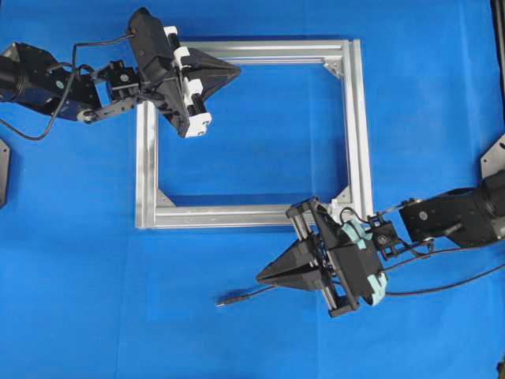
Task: Insert the wire through the string loop located on the right side.
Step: 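Lower the right gripper and grasp the black cable behind its USB plug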
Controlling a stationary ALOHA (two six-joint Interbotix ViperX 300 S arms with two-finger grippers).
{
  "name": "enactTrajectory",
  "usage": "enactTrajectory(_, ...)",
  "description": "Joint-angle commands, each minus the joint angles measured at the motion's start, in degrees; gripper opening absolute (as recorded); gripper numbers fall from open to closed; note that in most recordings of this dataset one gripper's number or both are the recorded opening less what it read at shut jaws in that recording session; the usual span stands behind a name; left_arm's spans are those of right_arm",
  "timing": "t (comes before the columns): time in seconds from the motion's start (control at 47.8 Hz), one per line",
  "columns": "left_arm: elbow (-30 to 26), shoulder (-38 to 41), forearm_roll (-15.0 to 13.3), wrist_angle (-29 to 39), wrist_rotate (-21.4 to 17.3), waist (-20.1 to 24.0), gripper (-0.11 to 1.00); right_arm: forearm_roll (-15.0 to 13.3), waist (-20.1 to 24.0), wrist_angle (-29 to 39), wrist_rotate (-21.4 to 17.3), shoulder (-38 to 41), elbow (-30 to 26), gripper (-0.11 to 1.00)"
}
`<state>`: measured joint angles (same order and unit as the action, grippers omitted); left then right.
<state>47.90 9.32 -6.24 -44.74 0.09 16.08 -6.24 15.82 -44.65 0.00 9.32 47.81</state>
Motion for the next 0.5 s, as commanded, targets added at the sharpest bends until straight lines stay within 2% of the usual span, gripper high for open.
enactTrajectory(0.0,-0.88,-2.64,1.05,0.53,-0.53,-0.35,0.0,-0.18,1.41,-0.44,0.0,-2.11,-1.14,0.0)
enactTrajectory(0.105,-0.88,-2.64,1.14,1.14,-0.7,-0.26,0.0,-0.18,2.02,-0.18,-0.09,-2.11,-1.32,-0.06)
enactTrajectory(0.481,-1.05,-2.64,1.23,1.23,-0.79,-0.26,0.0,0.18,2.64,2.64,-2.11,-2.2,-1.14,-0.06)
